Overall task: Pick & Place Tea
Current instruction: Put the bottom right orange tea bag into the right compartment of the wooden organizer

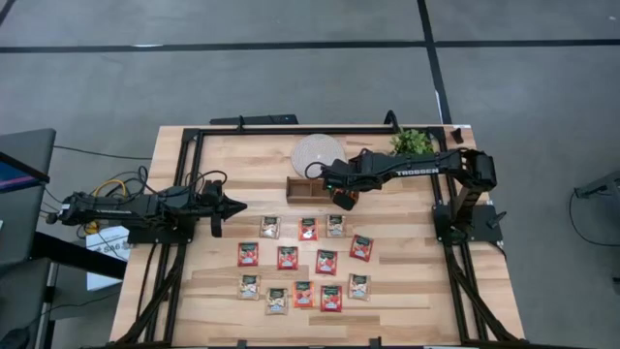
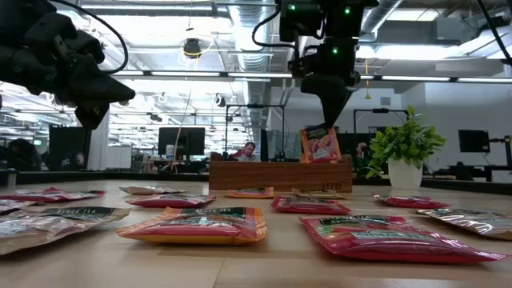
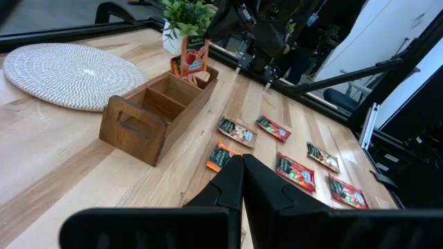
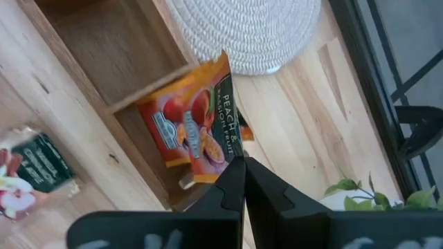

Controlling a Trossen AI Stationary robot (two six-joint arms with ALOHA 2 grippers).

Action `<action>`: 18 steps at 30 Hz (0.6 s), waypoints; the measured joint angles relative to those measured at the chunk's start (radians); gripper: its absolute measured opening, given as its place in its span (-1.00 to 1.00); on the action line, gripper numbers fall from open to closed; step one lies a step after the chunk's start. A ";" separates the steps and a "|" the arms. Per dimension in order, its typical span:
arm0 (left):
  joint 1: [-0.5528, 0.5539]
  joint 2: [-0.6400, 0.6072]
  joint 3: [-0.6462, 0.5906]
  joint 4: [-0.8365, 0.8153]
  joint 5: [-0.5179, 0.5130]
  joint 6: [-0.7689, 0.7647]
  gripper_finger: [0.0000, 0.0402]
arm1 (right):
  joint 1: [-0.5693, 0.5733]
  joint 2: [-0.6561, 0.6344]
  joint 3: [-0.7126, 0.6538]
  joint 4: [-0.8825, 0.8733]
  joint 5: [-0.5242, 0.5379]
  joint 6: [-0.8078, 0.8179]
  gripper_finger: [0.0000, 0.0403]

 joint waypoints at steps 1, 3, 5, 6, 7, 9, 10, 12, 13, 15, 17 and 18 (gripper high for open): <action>0.000 0.000 0.000 0.000 0.000 0.000 -1.00 | 0.000 0.000 -0.008 -0.004 -0.001 0.000 -1.00; 0.000 0.000 0.000 0.000 0.000 0.000 -1.00 | 0.000 0.001 -0.021 -0.003 -0.003 0.007 -1.00; 0.000 0.000 0.000 0.000 0.000 0.000 -1.00 | 0.000 0.001 -0.033 0.005 -0.004 0.016 -1.00; 0.000 0.000 0.000 0.000 0.000 0.000 -1.00 | 0.000 0.001 -0.041 0.014 -0.009 0.016 -1.00; 0.000 0.000 0.000 0.000 0.000 0.000 -1.00 | 0.000 0.001 -0.048 0.028 -0.018 0.016 -1.00; 0.000 0.000 0.000 0.000 0.000 0.000 -1.00 | 0.000 0.001 -0.062 0.056 -0.028 0.016 -1.00; 0.000 0.000 0.000 0.000 0.000 0.000 -1.00 | 0.000 0.001 -0.067 0.059 -0.028 0.016 -1.00; 0.000 0.000 0.000 0.000 0.000 -0.001 -1.00 | 0.000 0.001 -0.069 0.061 -0.025 0.016 -1.00; 0.000 0.000 0.000 0.000 0.000 -0.001 -1.00 | 0.000 0.001 -0.069 0.066 -0.020 0.016 -1.00; 0.000 0.000 0.000 0.000 0.000 -0.001 -1.00 | 0.000 0.001 -0.069 0.076 0.000 0.016 -1.00; 0.000 0.000 0.000 0.000 0.000 -0.001 -1.00 | 0.000 0.001 -0.069 0.098 0.003 0.005 -1.00; 0.000 0.000 0.000 0.000 0.000 -0.001 -1.00 | 0.000 0.001 -0.069 0.106 0.003 -0.001 -1.00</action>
